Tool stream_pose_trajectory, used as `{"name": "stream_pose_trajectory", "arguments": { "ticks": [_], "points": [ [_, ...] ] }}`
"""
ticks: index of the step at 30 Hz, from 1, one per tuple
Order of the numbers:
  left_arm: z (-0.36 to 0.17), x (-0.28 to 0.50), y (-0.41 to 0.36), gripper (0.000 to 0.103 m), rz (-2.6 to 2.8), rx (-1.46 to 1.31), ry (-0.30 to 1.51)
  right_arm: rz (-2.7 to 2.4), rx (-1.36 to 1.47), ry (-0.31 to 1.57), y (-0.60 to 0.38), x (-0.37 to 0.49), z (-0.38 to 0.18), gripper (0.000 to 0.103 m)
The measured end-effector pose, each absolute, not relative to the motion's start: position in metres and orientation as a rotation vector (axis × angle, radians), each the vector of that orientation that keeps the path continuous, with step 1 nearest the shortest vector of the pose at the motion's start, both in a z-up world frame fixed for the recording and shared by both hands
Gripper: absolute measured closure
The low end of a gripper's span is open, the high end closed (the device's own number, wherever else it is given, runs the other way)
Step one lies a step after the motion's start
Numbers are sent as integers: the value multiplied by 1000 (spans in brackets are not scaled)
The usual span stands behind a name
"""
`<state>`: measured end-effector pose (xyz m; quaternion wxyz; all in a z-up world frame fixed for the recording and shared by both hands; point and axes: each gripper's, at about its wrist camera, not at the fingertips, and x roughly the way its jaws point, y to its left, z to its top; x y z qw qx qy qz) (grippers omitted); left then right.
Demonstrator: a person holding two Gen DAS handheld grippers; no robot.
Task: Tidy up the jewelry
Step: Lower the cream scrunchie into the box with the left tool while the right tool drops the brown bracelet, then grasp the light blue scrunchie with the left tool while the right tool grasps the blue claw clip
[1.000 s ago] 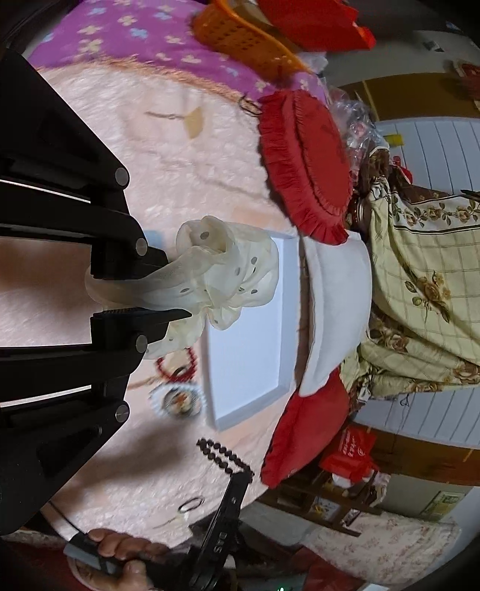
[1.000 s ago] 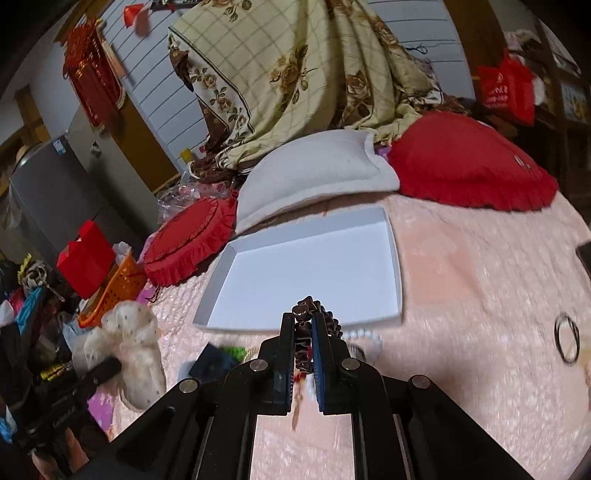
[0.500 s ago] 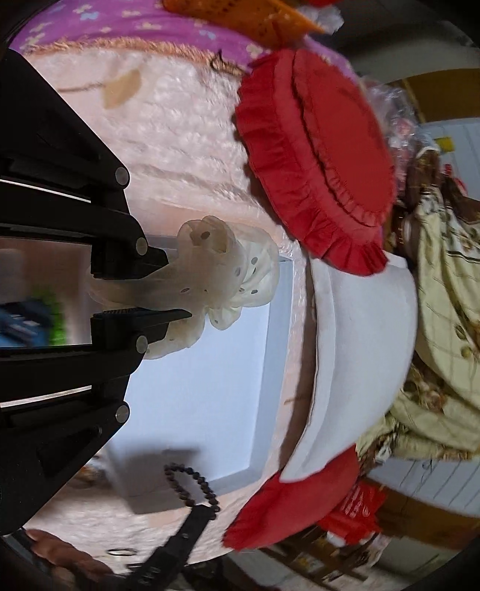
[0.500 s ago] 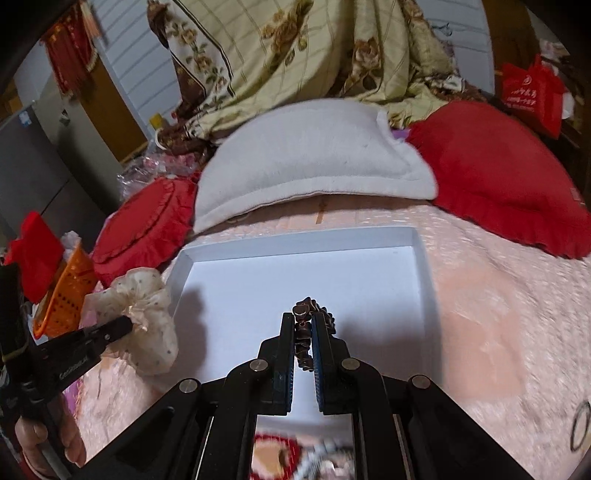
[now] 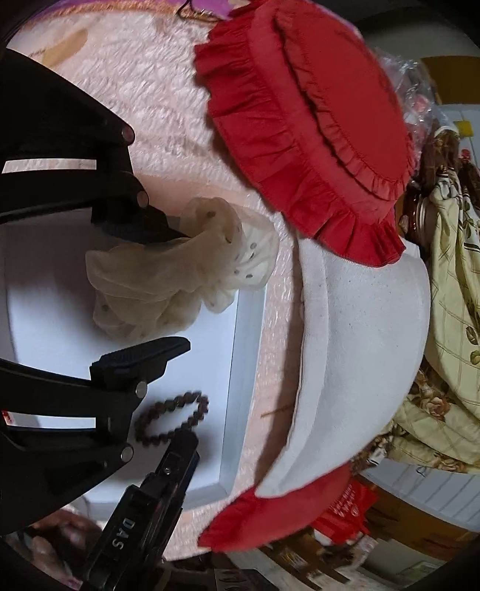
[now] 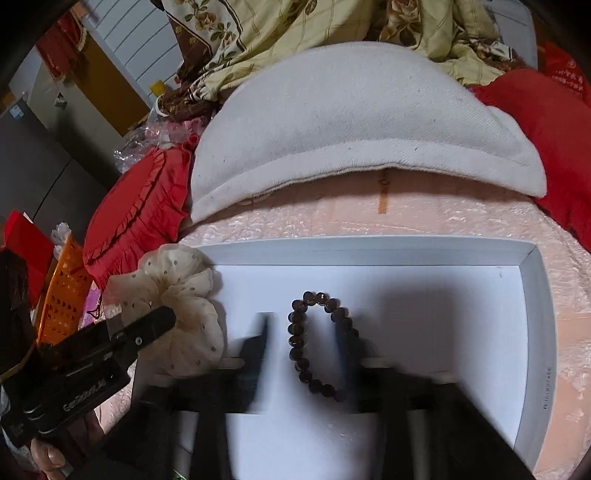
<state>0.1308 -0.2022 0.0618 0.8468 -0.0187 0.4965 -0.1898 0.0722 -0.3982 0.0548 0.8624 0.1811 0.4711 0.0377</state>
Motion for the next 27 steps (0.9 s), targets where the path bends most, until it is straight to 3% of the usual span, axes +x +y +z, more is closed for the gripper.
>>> {"name": "stream_pose_trajectory", "arguments": {
  "ticks": [11,27],
  "points": [
    [94,64,-163,55,-411,-99,1021,11,424,902,-444,-25,83,54],
    [86,-94,-103,55,-314,-25,936,-47,375,915,-445,-203,38,54]
  ]
}}
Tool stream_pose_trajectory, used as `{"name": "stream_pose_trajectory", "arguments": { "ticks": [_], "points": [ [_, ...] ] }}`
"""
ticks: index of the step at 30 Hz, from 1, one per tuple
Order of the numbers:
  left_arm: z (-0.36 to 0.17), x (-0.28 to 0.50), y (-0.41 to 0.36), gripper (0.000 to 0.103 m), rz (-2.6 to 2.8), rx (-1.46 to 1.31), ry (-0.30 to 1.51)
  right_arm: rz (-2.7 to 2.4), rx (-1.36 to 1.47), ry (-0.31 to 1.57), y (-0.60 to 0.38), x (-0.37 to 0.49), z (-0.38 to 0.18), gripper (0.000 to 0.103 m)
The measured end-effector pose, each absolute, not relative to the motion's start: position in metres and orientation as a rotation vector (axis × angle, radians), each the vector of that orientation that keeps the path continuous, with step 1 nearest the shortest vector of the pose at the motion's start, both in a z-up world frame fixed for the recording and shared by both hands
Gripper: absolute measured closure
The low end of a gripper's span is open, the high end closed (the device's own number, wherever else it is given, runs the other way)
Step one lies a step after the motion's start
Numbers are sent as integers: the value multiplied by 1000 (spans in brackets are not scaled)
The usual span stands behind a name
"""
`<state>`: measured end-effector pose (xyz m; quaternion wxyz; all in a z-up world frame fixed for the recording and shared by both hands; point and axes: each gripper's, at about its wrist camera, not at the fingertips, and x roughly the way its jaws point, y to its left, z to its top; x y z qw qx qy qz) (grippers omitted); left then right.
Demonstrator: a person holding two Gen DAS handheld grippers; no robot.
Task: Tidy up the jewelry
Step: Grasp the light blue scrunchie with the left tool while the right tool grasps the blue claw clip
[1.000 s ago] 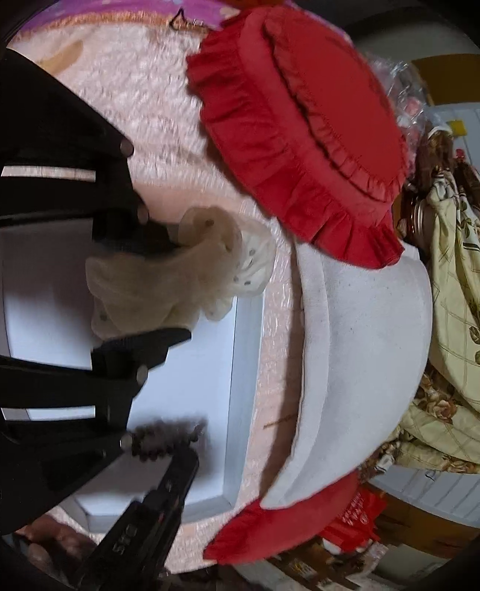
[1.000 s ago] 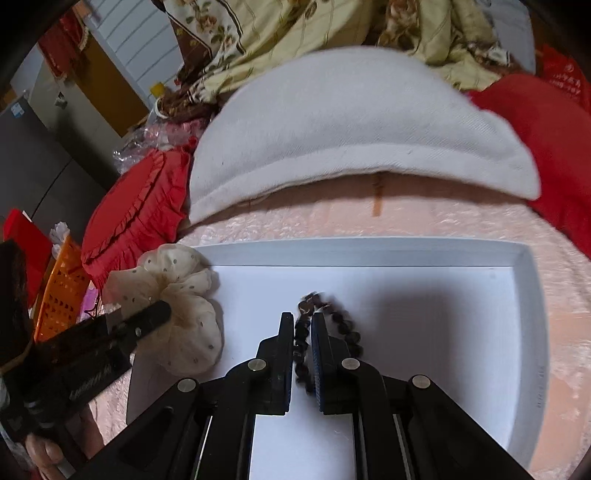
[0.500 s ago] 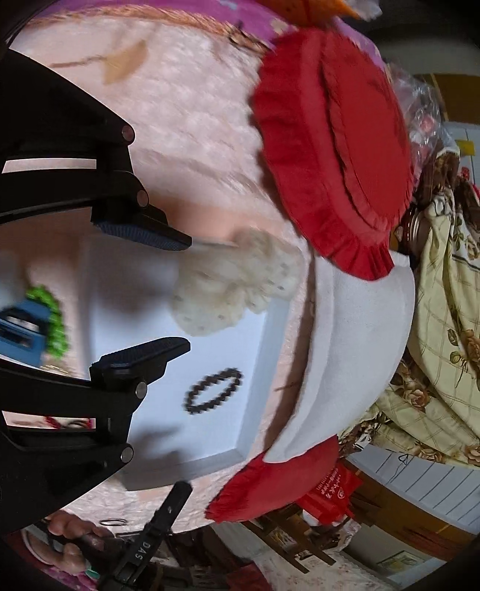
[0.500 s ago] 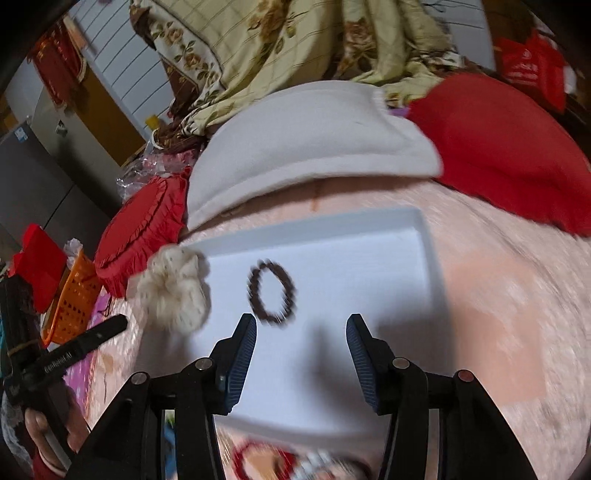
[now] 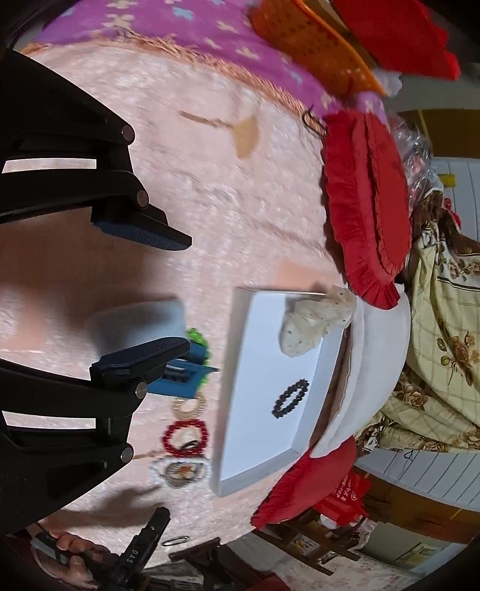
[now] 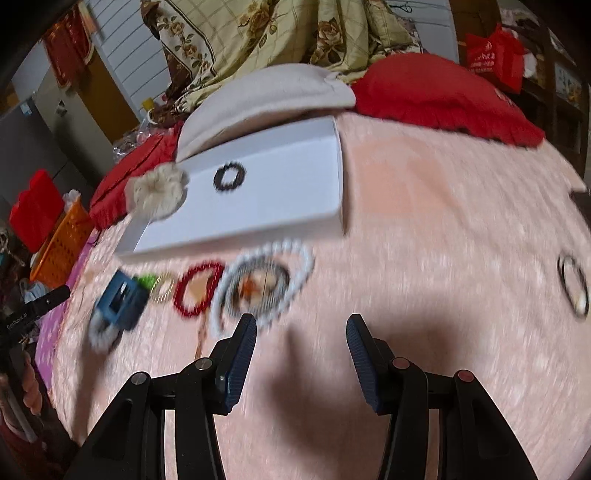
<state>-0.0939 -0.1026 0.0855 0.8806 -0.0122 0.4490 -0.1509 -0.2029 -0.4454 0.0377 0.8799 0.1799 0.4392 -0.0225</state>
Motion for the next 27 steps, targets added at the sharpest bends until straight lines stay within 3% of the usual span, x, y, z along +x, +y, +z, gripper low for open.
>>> {"name": "stream_pose_trajectory", "arguments": {
  "ticks": [9,19,20,21,22,27],
  "points": [
    [77,-122,-105,54,-328,-9,966,6,424,894,-425,-228,38,54],
    [44,-100,-125,55,-394,-77,1060,147,492,913,-380,-199,40,54],
    [41,-98,-126,56,-393,-78,1064,171,508,918,-372,-193,39,54],
    [40,-96,-125,69,-392,-88,1067,193,519,923,-365,-186,38,55],
    [39,-95,-124,75,-399,-105,1071,208,525,928,-359,-181,37,56],
    [39,-95,-109,74,-410,-155,1052,278,550,969,-327,-147,29,58]
  ]
}}
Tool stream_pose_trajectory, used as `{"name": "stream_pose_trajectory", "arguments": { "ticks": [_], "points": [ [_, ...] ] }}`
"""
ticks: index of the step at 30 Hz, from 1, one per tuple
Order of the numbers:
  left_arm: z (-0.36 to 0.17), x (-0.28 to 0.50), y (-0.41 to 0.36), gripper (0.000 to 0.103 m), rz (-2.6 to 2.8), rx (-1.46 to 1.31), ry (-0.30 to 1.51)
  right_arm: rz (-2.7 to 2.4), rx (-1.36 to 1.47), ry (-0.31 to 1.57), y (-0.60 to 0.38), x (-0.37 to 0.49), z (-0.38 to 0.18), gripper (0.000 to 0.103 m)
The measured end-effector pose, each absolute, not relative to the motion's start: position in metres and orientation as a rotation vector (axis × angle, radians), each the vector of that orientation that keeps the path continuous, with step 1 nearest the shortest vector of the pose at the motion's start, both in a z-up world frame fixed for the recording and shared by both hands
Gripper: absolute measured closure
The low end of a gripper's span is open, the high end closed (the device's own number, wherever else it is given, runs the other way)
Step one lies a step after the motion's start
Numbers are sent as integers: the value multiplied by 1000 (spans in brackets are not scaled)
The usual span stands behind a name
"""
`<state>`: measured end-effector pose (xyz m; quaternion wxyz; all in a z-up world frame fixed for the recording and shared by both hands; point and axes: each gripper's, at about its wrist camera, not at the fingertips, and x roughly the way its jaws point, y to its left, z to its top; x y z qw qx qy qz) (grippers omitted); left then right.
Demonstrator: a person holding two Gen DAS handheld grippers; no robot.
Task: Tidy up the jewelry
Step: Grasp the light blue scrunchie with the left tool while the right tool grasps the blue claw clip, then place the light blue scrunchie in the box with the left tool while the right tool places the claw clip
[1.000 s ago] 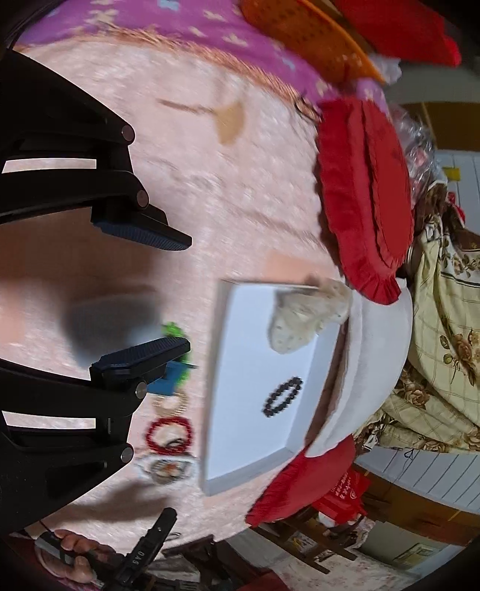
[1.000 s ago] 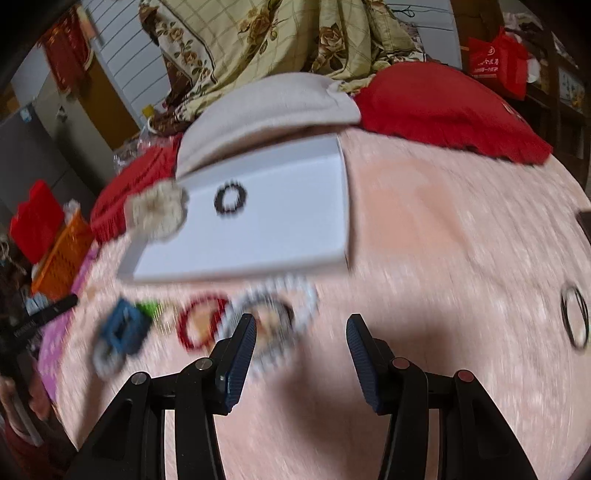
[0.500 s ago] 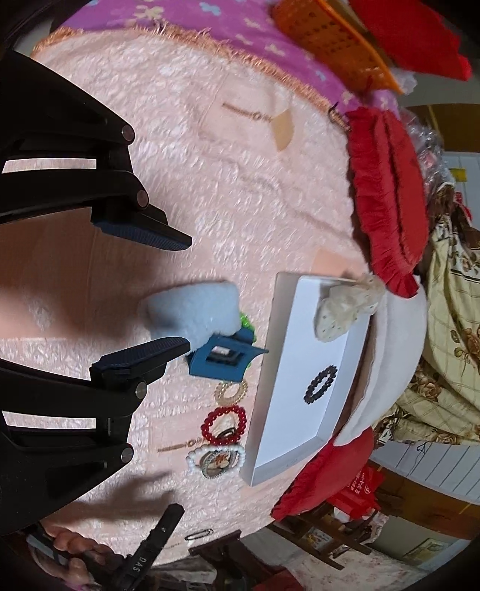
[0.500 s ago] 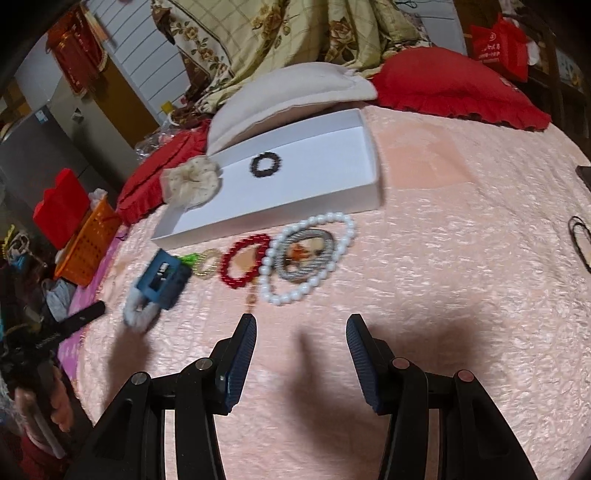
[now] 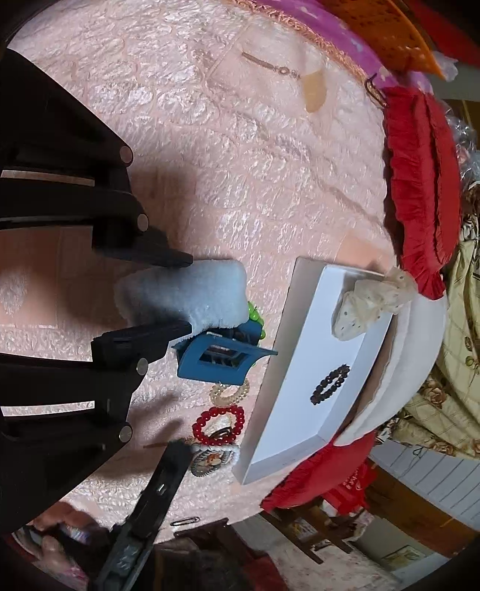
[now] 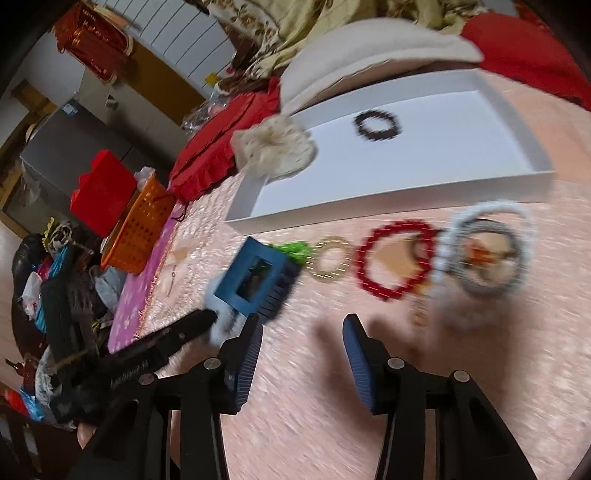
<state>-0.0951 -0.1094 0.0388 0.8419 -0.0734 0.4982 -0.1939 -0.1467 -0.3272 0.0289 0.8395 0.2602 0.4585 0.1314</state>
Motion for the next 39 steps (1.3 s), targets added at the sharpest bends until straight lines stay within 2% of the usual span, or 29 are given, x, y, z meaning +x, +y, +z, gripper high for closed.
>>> {"name": "stream_pose_trajectory", "arguments": {
  "ticks": [4,10,11,12,13,16,22,30,39],
  "points": [
    [34,-94,-110,59,-426,-145,1052,292,615,1006,-311,-120,17,58],
    [22,-91,-115,58,-465,-199,1082,277,609,1039,-293,-97,8,65],
    [20,-91,-116,59,-469,-209,1084,274,605,1043,-292,-95,7,68],
    [20,-91,-117,71,-478,-220,1085,264,599,1047,-289,-93,6,71],
    [20,-92,-117,76,-480,-225,1083,258,597,1050,-288,-92,4,80],
    [28,-98,-120,83,-464,-191,1069,261,620,1049,-289,-93,1,85],
    [53,-117,-113,84,-468,-158,1025,285,622,1008,-300,-106,17,90],
    [94,-135,-119,84,-494,-127,952,269,624,913,-335,-136,53,91],
    [122,-96,-164,84,-515,-42,926,126,618,814,-409,-135,92,91]
  ]
}}
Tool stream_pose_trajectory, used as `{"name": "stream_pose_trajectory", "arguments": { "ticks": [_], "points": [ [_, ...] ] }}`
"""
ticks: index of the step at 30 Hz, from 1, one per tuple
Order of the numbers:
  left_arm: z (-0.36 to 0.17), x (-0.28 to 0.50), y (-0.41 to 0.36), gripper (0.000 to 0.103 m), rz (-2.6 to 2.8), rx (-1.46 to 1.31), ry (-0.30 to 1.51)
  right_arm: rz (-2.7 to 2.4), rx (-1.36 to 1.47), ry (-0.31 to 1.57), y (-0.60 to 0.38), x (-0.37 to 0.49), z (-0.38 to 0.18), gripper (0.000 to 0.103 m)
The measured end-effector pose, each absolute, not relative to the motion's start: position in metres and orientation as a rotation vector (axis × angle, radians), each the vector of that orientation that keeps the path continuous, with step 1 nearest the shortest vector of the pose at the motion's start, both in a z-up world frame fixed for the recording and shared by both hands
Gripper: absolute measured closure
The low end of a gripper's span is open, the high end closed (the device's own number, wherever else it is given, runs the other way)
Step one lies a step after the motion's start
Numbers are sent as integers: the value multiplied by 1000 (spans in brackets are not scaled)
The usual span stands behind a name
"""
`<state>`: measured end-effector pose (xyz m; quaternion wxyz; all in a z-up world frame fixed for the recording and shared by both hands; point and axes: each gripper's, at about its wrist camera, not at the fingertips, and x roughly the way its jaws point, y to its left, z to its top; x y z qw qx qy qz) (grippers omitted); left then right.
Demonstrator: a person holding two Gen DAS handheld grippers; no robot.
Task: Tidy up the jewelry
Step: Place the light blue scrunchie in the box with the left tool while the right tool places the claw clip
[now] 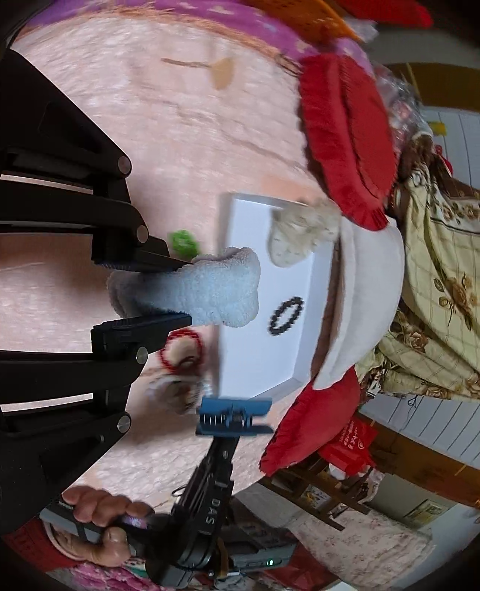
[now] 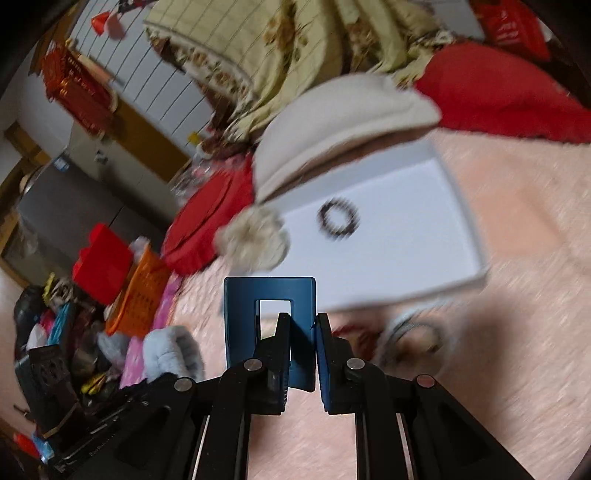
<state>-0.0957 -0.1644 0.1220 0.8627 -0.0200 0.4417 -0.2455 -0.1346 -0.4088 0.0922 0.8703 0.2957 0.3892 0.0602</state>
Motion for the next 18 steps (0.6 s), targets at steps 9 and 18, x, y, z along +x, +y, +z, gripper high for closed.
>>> {"name": "stream_pose_trajectory", "arguments": {
  "ticks": [9,18],
  "points": [
    [102,15,-231,84,-455,67,968,-47,544,880,-463,-56,79,91],
    [51,104,-260,81,-421,57,1053,-76,515,957,-476,22,47,91]
  ]
}}
